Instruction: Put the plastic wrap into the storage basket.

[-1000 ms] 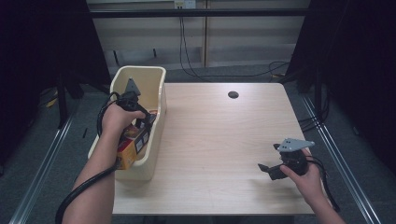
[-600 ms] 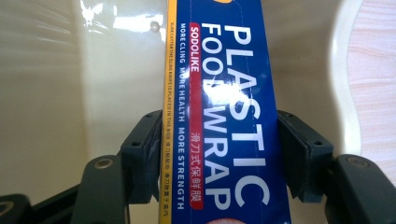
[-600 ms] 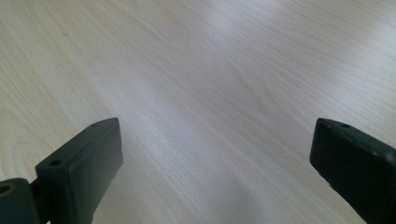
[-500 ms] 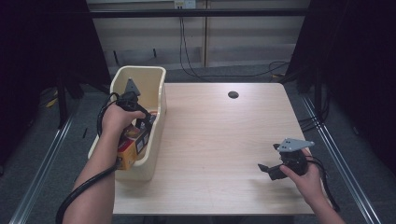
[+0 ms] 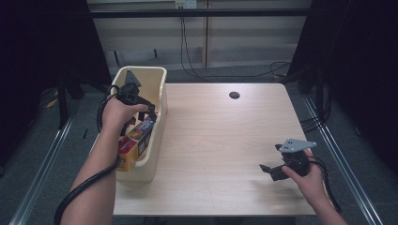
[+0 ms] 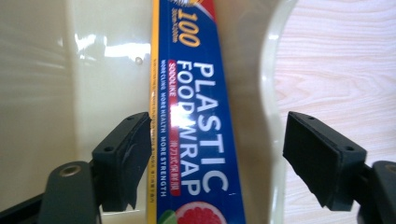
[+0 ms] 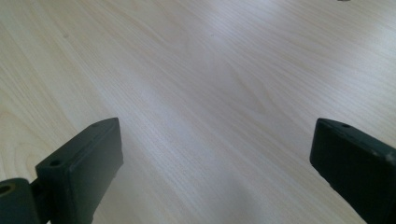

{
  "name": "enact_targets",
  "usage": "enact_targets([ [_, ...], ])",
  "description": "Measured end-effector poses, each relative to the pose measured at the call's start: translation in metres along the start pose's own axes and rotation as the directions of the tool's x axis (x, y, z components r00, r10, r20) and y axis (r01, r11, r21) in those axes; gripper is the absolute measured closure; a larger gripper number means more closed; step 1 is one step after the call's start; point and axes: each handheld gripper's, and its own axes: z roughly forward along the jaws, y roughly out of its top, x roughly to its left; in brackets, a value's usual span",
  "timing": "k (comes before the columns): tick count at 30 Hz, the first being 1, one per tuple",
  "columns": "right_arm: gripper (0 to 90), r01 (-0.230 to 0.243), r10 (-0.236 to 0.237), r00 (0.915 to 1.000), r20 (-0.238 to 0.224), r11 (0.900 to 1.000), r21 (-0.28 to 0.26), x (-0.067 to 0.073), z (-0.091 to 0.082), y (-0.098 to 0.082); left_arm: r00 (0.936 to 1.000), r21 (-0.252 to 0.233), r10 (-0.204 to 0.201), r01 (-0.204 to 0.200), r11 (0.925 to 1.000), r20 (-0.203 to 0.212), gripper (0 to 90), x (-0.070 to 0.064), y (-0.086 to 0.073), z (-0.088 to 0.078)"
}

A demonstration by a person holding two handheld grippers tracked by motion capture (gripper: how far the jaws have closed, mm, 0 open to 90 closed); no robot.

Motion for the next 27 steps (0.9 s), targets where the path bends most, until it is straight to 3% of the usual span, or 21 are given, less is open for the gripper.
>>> enact_targets([
  [11,2.7,0.000,0.000,1.0000,-0.002,1.000,-0.003,0.000,0.000,0.001,0.9971,-0.059,0.057,-0.054,0.9968,0.051,15.2,-0.021,0.001,-0.014],
  [15,2.7,0.002,-0.002,1.0000,0.001,1.000,-0.004,0.000,0.000,0.002,0.9928,-0.075,0.100,-0.095,0.9926,0.066,14.4,-0.032,0.001,-0.018],
  [27,2.7,0.002,-0.002,1.0000,-0.006,1.000,-0.006,0.000,0.000,0.001,0.9813,-0.099,0.166,-0.156,0.9827,0.098,13.5,-0.058,0.004,-0.015],
])
